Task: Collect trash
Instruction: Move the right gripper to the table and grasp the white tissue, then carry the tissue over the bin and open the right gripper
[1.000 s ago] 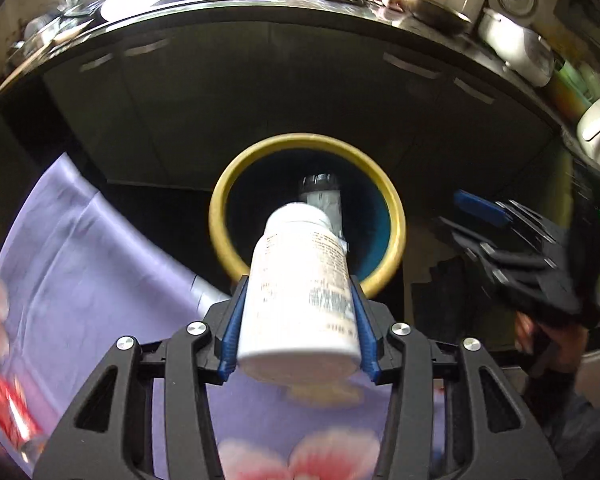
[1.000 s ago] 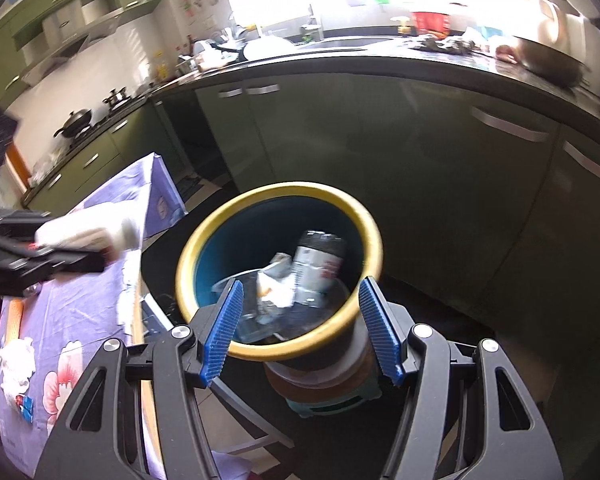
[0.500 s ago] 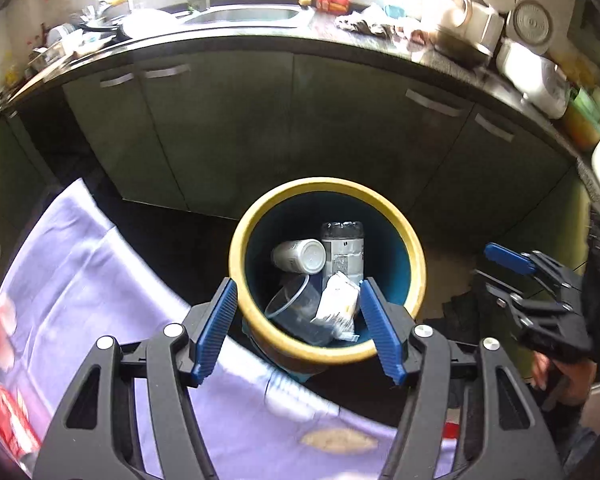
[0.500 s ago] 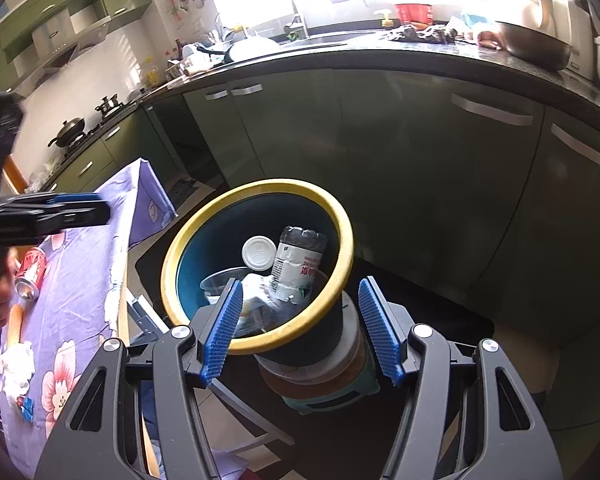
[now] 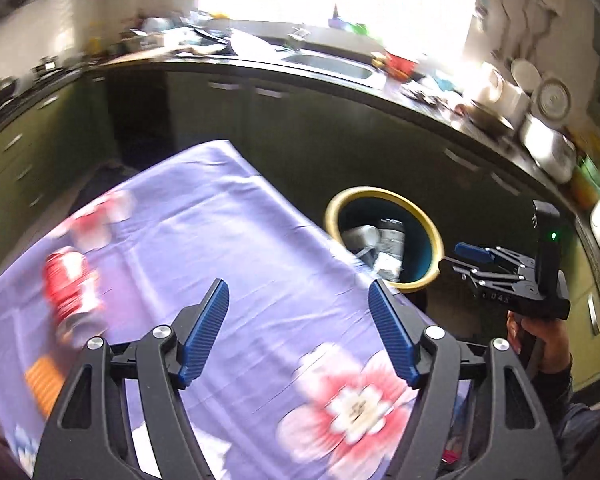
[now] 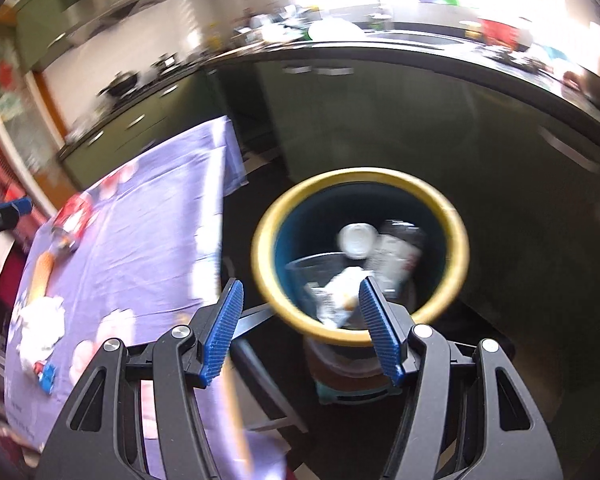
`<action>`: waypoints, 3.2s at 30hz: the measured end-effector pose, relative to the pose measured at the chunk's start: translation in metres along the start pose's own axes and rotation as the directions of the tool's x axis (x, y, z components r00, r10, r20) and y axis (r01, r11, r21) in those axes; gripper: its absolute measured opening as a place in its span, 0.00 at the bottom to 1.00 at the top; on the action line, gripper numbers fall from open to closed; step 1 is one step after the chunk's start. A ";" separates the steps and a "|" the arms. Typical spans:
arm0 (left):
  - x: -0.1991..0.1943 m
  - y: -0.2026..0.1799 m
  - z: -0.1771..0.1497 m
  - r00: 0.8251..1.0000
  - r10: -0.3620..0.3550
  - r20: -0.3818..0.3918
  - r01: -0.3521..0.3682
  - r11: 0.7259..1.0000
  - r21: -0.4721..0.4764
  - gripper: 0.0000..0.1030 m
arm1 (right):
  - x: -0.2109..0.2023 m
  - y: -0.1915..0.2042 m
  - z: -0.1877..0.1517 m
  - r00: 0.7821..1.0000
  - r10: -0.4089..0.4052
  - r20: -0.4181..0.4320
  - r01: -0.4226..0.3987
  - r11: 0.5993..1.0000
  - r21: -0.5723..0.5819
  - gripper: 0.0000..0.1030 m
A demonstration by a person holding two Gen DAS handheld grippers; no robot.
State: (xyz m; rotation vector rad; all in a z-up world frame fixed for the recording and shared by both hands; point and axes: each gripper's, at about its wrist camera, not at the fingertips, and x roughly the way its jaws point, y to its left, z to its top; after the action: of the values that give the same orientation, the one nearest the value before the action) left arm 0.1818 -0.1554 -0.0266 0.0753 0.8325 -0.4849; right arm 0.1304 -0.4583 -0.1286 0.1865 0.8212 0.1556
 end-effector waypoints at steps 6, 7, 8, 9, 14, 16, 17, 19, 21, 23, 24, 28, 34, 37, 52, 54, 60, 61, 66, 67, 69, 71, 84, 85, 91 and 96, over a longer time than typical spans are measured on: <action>-0.061 0.057 -0.043 0.992 0.110 0.054 -0.103 0.987 -0.124 0.70 | 0.027 0.094 -0.009 0.975 0.186 -0.125 -0.206 0.962 -0.178 0.58; -0.070 0.066 -0.051 0.989 0.132 0.060 -0.122 0.982 -0.141 0.70 | 0.033 0.114 -0.012 0.963 0.223 -0.153 -0.252 0.945 -0.209 0.58; -0.077 0.072 -0.058 0.987 0.149 0.064 -0.137 0.978 -0.156 0.71 | 0.036 0.130 -0.015 0.953 0.249 -0.173 -0.285 0.930 -0.230 0.58; -0.086 0.079 -0.065 0.984 0.167 0.067 -0.153 0.973 -0.175 0.71 | 0.041 0.149 -0.018 0.939 0.281 -0.198 -0.326 0.911 -0.251 0.58; -0.114 0.107 -0.091 0.972 0.219 0.081 -0.193 0.950 -0.246 0.72 | 0.059 0.239 -0.037 0.868 0.390 -0.306 -0.482 0.810 -0.334 0.56; -0.120 0.116 -0.099 0.970 0.230 0.080 -0.202 0.943 -0.263 0.72 | 0.064 0.269 -0.044 0.849 0.410 -0.334 -0.516 0.777 -0.360 0.54; -0.122 0.119 -0.102 0.969 0.233 0.079 -0.204 0.941 -0.268 0.72 | 0.067 0.279 -0.044 0.840 0.418 -0.346 -0.531 0.766 -0.362 0.52; -0.125 0.125 -0.108 0.968 0.237 0.078 -0.208 0.938 -0.276 0.72 | 0.073 0.303 -0.047 0.819 0.435 -0.375 -0.562 0.741 -0.368 0.51; -0.128 0.129 -0.112 0.967 0.241 0.079 -0.211 0.936 -0.282 0.72 | 0.078 0.314 -0.049 0.813 0.434 -0.389 -0.569 0.732 -0.374 0.51; -0.128 0.131 -0.115 0.968 0.239 0.079 -0.207 0.935 -0.287 0.72 | 0.084 0.322 -0.050 0.810 0.429 -0.400 -0.573 0.728 -0.378 0.51; -0.129 0.133 -0.117 0.969 0.236 0.078 -0.205 0.934 -0.291 0.72 | 0.086 0.328 -0.052 0.812 0.421 -0.405 -0.569 0.727 -0.384 0.51; -0.127 0.136 -0.122 0.969 0.235 0.075 -0.202 0.932 -0.300 0.72 | 0.097 0.345 -0.060 0.830 0.374 -0.414 -0.539 0.726 -0.427 0.49; -0.125 0.138 -0.125 0.972 0.226 0.069 -0.195 0.933 -0.304 0.72 | 0.101 0.347 -0.061 0.831 0.379 -0.407 -0.539 0.727 -0.425 0.12; -0.124 0.137 -0.123 0.973 0.222 0.069 -0.192 0.935 -0.298 0.72 | 0.091 0.343 -0.058 0.834 0.394 -0.386 -0.540 0.728 -0.422 0.10; -0.124 0.125 -0.116 0.973 0.219 0.073 -0.193 0.945 -0.264 0.72 | 0.025 0.297 -0.006 0.854 0.477 -0.210 -0.520 0.764 -0.382 0.10; -0.122 0.124 -0.115 0.974 0.216 0.070 -0.191 0.947 -0.259 0.72 | 0.015 0.286 0.002 0.862 0.475 -0.175 -0.505 0.777 -0.376 0.10; -0.119 0.118 -0.112 0.977 0.204 0.068 -0.182 0.954 -0.240 0.72 | -0.005 0.234 0.031 0.914 0.402 -0.055 -0.396 0.855 -0.334 0.10; -0.118 0.117 -0.112 0.977 0.202 0.067 -0.181 0.955 -0.237 0.72 | -0.007 0.222 0.036 0.925 0.378 -0.034 -0.368 0.872 -0.322 0.10; -0.112 0.112 -0.108 0.980 0.190 0.059 -0.173 0.960 -0.219 0.73 | -0.018 0.152 0.057 0.973 0.223 0.054 -0.204 0.948 -0.243 0.10; -0.109 0.110 -0.106 0.981 0.186 0.057 -0.170 0.962 -0.214 0.73 | -0.018 0.136 0.061 0.981 0.180 0.066 -0.161 0.961 -0.223 0.10; -0.105 0.107 -0.103 0.982 0.181 0.054 -0.167 0.964 -0.205 0.73 | -0.015 0.107 0.067 0.990 0.113 0.078 -0.097 0.978 -0.187 0.10; -0.102 0.103 -0.101 0.983 0.176 0.051 -0.163 0.967 -0.197 0.73 | -0.008 0.072 0.074 0.996 0.032 0.080 -0.020 0.990 -0.139 0.10; -0.089 0.080 -0.089 0.988 0.152 0.030 -0.147 0.981 -0.130 0.73 | 0.072 -0.061 0.078 0.971 -0.233 -0.043 0.235 0.971 0.034 0.36; -0.089 0.079 -0.089 0.988 0.150 0.030 -0.145 0.981 -0.127 0.73 | 0.076 -0.066 0.078 0.966 -0.254 -0.048 0.256 0.966 0.039 0.48; -0.086 0.077 -0.091 0.991 0.128 0.025 -0.125 0.987 -0.099 0.75 | 0.062 -0.067 0.070 0.970 -0.241 -0.016 0.241 0.969 0.052 0.52; -0.078 0.075 -0.098 0.995 0.097 -0.003 -0.097 0.995 -0.037 0.75 | 0.046 -0.045 0.065 0.977 -0.215 0.002 0.215 0.976 0.022 0.55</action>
State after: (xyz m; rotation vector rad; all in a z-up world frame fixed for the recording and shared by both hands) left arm 0.1026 -0.0345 -0.0457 0.0818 0.8351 -0.3780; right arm 0.2125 -0.4998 -0.1280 0.1173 0.8331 -0.0576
